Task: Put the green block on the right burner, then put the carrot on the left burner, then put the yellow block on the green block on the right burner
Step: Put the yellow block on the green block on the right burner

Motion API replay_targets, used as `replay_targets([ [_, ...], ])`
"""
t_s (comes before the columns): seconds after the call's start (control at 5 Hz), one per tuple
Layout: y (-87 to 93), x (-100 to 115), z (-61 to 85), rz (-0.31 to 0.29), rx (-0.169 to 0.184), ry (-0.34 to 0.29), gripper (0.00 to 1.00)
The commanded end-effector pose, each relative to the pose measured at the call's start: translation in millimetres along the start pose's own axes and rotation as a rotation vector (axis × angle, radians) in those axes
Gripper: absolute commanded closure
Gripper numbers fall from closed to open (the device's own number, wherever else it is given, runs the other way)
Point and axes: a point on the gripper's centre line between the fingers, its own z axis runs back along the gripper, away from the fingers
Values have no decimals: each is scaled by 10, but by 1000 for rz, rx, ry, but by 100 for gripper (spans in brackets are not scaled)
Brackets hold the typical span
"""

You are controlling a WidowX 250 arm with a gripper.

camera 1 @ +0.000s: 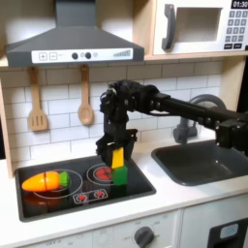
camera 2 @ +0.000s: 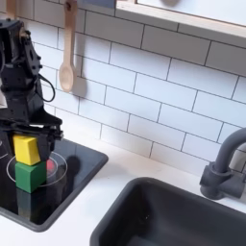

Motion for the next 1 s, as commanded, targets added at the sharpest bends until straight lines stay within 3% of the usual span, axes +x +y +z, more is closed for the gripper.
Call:
replay_targets([
  [0.0,-18,-22,55,-8,-15,1,100],
  [0.2,-35,-41,32,-12,-24,14,100],
  [0.8,-19,-35,-42,-19,-5,11,100],
])
